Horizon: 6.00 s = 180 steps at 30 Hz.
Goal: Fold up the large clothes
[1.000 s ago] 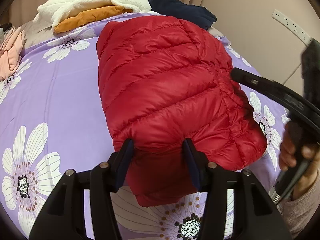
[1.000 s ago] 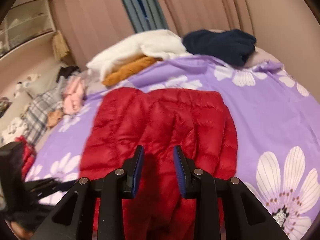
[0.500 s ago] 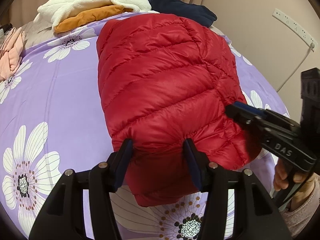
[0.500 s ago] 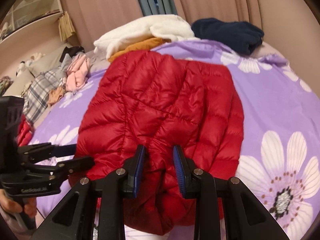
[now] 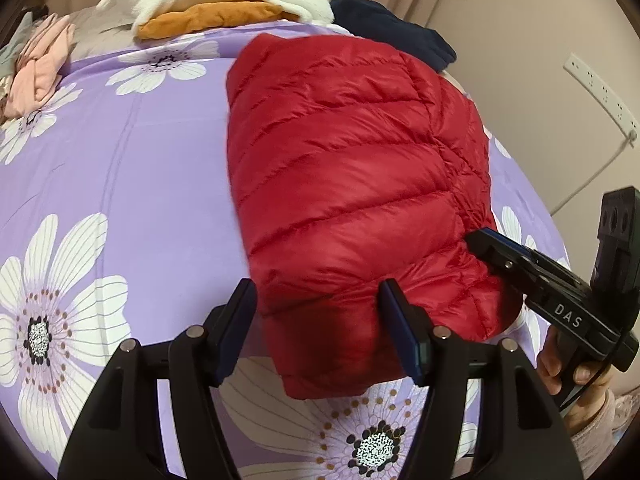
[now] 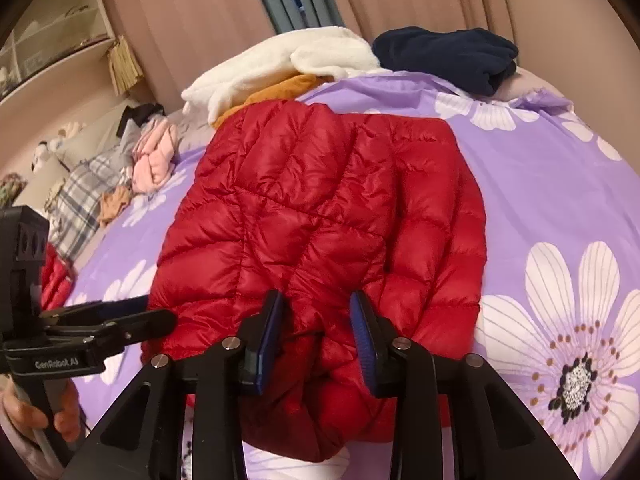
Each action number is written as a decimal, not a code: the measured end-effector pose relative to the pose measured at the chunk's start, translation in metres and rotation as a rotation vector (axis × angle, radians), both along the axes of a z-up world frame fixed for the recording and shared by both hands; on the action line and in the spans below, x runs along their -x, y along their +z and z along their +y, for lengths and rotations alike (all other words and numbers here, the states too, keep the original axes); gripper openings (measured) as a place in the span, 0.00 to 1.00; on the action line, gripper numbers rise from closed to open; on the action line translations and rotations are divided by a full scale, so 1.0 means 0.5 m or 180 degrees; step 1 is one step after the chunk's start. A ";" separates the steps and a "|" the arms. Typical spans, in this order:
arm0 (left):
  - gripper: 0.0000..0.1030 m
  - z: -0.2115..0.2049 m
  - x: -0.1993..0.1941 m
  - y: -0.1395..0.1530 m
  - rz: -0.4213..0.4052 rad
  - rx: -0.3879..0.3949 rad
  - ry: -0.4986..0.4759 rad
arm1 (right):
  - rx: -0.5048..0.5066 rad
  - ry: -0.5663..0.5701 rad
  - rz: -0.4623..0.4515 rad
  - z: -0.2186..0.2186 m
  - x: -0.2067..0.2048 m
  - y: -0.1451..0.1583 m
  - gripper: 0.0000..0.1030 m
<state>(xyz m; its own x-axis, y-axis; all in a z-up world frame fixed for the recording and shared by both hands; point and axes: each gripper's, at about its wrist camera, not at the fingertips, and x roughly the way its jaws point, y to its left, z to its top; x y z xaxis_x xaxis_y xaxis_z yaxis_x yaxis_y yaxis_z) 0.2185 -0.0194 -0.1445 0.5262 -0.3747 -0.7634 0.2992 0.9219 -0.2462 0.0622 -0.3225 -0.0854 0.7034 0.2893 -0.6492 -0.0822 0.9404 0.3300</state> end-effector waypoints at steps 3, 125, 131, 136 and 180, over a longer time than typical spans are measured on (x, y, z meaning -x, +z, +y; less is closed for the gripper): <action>0.63 0.009 0.004 0.010 -0.0009 0.0067 0.0026 | -0.0070 -0.0008 -0.0041 -0.004 0.004 0.009 0.35; 0.72 -0.031 -0.050 0.045 -0.0087 0.0398 0.0014 | -0.1373 -0.0261 -0.0057 -0.080 -0.033 -0.042 0.37; 0.72 -0.016 -0.024 0.055 -0.0122 0.0425 0.0041 | -0.1277 -0.0171 -0.0136 -0.073 -0.031 -0.025 0.37; 0.72 0.000 -0.004 0.068 -0.0160 0.0438 0.0078 | -0.1224 -0.0083 -0.0196 -0.065 -0.034 -0.012 0.37; 0.72 0.113 0.100 0.124 -0.0426 0.0554 0.0547 | -0.0964 0.0704 -0.0404 0.025 -0.124 0.041 0.37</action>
<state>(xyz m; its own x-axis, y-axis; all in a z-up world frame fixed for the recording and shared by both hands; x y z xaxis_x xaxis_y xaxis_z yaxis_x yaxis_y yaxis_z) 0.1688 0.0370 -0.0825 0.6851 -0.3908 -0.6147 0.1827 0.9091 -0.3744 0.1241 -0.3099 -0.0649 0.6719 0.6079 -0.4230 -0.3299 0.7570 0.5640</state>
